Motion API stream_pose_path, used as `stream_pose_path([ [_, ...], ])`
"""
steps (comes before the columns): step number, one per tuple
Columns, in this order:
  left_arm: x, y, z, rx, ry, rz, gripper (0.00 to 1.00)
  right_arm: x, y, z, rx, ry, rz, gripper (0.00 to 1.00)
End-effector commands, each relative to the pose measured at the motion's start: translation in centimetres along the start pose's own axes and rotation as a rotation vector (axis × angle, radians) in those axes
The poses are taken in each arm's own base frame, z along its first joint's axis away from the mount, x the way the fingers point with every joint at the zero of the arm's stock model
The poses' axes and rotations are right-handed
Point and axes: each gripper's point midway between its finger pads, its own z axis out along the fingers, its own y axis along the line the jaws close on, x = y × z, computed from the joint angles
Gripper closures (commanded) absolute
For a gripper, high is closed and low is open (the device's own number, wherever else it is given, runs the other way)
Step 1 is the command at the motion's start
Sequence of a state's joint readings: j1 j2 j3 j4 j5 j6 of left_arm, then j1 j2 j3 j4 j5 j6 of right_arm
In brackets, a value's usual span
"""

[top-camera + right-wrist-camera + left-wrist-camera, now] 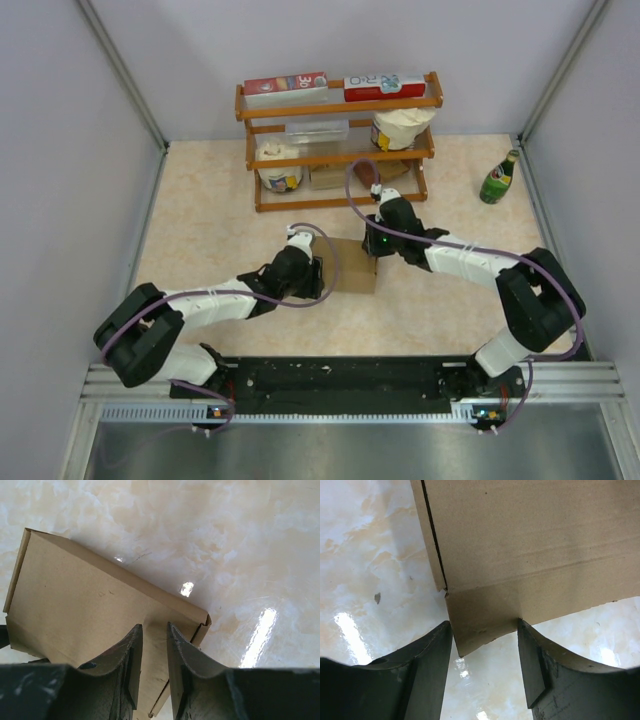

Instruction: Fold the paper box

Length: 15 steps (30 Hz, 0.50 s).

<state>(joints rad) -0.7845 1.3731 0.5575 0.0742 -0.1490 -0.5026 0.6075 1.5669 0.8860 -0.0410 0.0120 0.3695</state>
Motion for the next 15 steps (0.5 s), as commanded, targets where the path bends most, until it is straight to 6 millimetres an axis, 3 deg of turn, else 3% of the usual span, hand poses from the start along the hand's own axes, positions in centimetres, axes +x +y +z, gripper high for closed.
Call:
stream_pose_path([
  [1, -0.3, 1.2, 0.3, -0.068, -0.011, 0.036, 0.41, 0.3, -0.5, 0.7, 0.015, 0.029, 0.010, 0.74],
  [15, 0.4, 3.0, 1.0, -0.154, 0.007, 0.042, 0.27, 0.6, -0.5, 1.1, -0.001, 0.050, 0.019, 0.74],
])
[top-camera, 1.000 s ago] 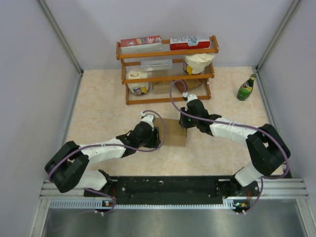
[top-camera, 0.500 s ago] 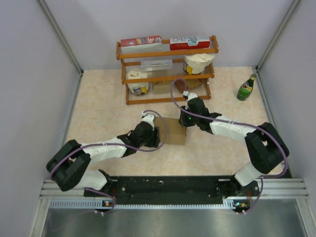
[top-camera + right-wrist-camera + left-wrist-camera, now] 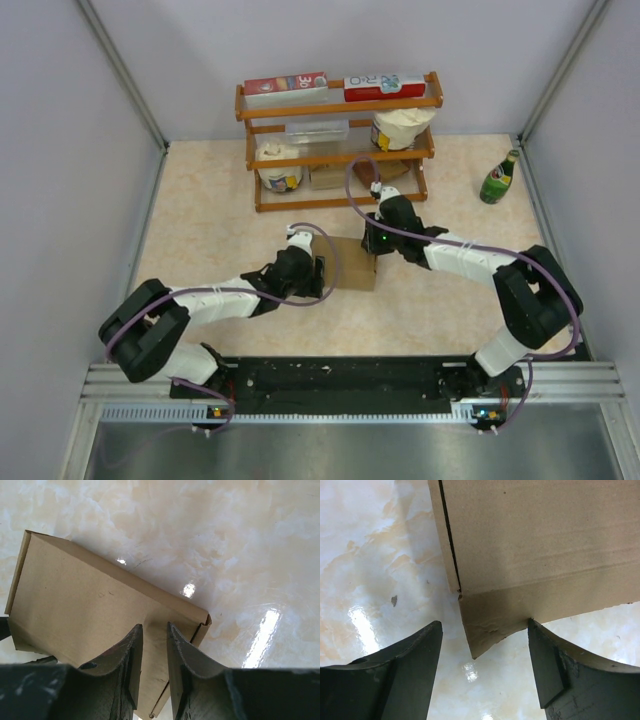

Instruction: Fold the paper box

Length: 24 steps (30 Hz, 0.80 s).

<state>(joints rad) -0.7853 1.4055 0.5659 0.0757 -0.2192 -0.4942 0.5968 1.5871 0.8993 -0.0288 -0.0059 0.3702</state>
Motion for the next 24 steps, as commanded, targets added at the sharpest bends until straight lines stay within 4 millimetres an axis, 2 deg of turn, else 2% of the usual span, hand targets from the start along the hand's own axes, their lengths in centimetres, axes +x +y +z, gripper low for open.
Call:
stream_pose_path([
  [1, 0.6, 1.8, 0.6, -0.082, 0.021, 0.026, 0.27, 1.0, -0.5, 0.7, 0.011, 0.053, 0.013, 0.74],
  [15, 0.6, 2.2, 0.7, -0.060, 0.013, 0.004, 0.26, 1.2, -0.7, 0.8, 0.010, 0.063, 0.014, 0.74],
  [20, -0.3, 1.3, -0.1, -0.014, -0.013, -0.004, 0.26, 1.2, -0.8, 0.9, 0.011, 0.068, 0.010, 0.74],
  [24, -1.8, 0.3, -1.5, 0.040, -0.058, -0.012, 0.25, 1.0, -0.7, 0.8, 0.006, 0.066, 0.007, 0.74],
])
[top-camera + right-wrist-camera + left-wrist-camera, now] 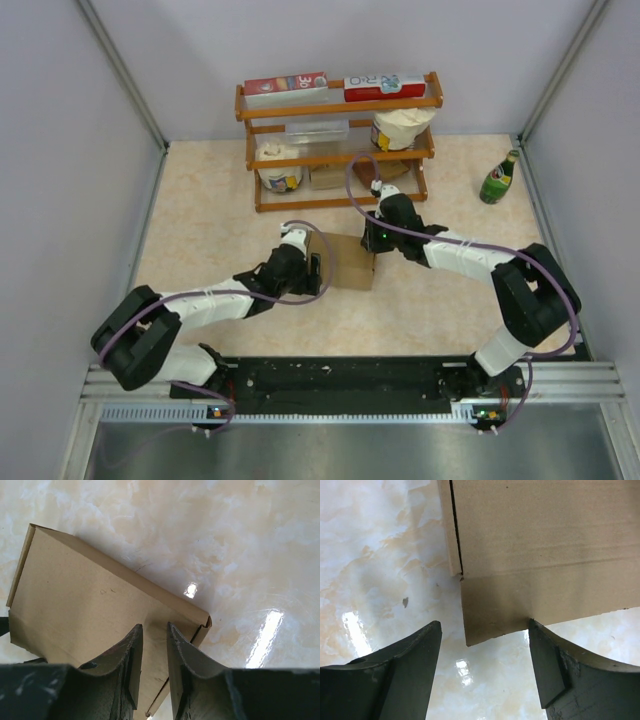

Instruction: Fold the paper box

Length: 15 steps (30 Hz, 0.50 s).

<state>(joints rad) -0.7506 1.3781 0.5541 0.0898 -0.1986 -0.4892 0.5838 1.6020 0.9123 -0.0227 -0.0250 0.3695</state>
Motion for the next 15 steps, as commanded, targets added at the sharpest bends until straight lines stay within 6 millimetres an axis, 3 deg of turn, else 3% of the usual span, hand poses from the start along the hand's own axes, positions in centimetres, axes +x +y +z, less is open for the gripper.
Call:
stream_pose_path([
  [1, -1.30, -0.38, -1.61, 0.041, -0.045, 0.009, 0.25, 1.41, -0.59, 0.52, 0.014, 0.068, 0.001, 0.74],
  [10, -1.24, 0.13, -2.41, 0.037, -0.069, -0.004, 0.26, 1.50, -0.01, 0.73, -0.017, 0.083, 0.010, 0.74],
  [15, -1.16, 0.42, -2.31, 0.033, -0.086, -0.017, 0.33, 1.44, 0.05, 0.73, -0.018, 0.088, 0.007, 0.74],
])
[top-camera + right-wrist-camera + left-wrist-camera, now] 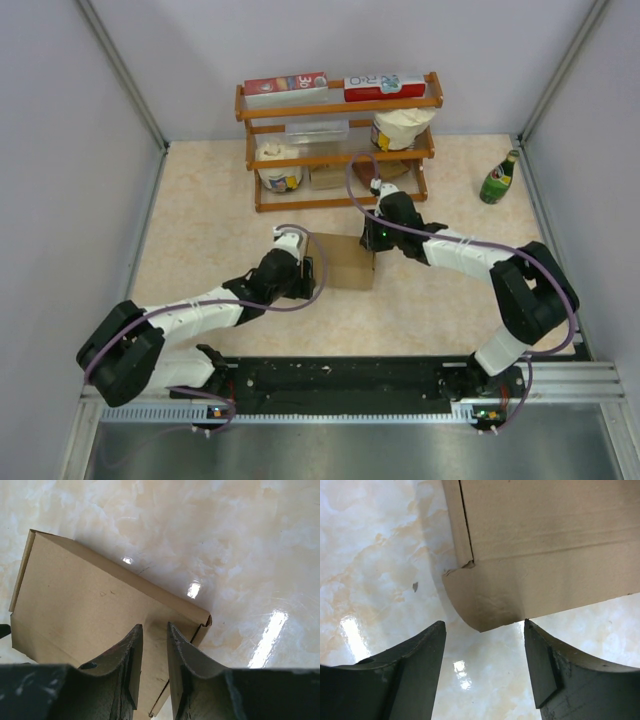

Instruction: Fold the paper box

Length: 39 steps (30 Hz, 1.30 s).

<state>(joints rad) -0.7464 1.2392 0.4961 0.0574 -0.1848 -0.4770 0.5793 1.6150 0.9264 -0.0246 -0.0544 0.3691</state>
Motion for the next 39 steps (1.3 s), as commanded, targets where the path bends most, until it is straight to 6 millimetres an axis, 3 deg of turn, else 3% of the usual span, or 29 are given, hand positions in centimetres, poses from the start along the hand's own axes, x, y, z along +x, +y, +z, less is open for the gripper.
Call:
stream_pose_path([
  [1, -1.0, 0.2, -0.1, 0.000, -0.053, -0.018, 0.34, 1.3, -0.3, 0.5, 0.006, 0.073, 0.005, 0.74],
  [11, -2.7, 0.0, 0.8, 0.011, -0.089, -0.006, 0.38, 1.2, -0.4, 0.6, 0.016, 0.083, -0.004, 0.74],
  [17, -3.8, -0.6, 0.8, 0.037, -0.118, -0.003, 0.35, 1.4, -0.5, 0.6, 0.019, 0.089, -0.008, 0.74],
  [39, -3.8, -2.5, 2.1, 0.160, -0.079, -0.028, 0.37, 1.5, -0.9, 0.9, 0.037, 0.099, -0.011, 0.74],
])
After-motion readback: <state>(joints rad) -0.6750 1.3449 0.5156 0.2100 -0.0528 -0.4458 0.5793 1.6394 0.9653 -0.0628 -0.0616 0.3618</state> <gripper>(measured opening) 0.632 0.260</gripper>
